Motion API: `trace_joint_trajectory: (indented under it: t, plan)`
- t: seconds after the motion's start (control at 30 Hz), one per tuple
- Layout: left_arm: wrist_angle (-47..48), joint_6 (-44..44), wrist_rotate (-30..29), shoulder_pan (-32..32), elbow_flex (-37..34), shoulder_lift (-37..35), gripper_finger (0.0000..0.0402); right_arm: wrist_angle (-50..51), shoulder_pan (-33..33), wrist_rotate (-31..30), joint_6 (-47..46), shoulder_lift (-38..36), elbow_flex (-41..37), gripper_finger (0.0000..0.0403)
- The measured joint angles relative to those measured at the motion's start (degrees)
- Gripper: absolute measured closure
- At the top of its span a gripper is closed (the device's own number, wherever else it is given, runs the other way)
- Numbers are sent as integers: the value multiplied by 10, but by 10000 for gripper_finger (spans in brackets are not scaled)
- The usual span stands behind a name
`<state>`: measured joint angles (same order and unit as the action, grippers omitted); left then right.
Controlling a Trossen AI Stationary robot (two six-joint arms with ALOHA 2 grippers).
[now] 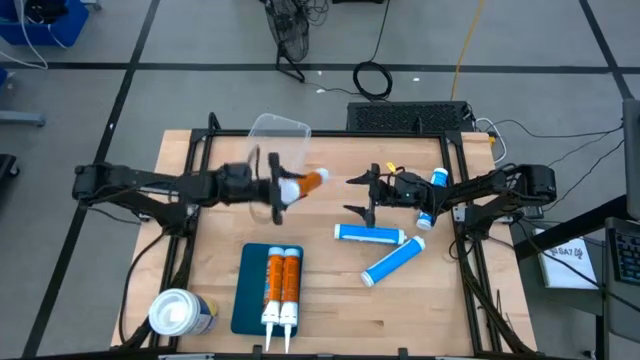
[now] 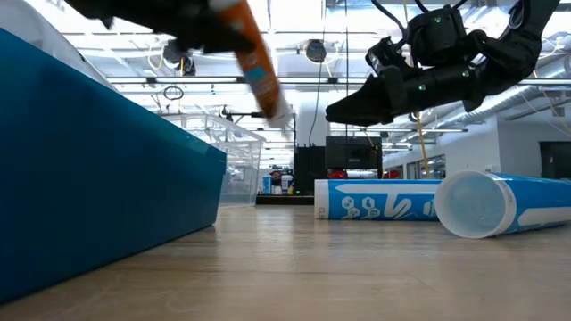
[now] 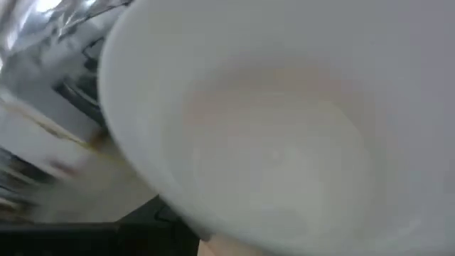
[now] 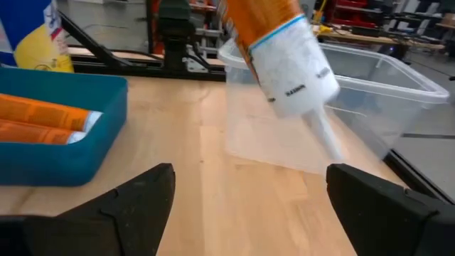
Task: Pick & place silicon tubes, Sealant and Lysol wipes
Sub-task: Put the orange sealant into the blue bin
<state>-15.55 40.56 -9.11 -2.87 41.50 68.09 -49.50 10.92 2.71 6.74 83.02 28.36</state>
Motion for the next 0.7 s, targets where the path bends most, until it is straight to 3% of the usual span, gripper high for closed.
trace_joint_trajectory:
  t: [0.17,0.33,0.4,0.57,0.7]
  plan:
    - [87,258,-198,82,-1,8,195,0,6,3,0,0,0,58]
    - [63,340,-404,131,-1,39,195,0,7,2,2,0,0,58]
    - [53,354,-434,141,0,46,195,0,7,1,2,0,0,58]
    - [39,344,-431,163,0,47,195,0,8,1,2,0,0,58]
    - [0,400,-516,201,0,35,195,0,8,1,0,0,0,57]
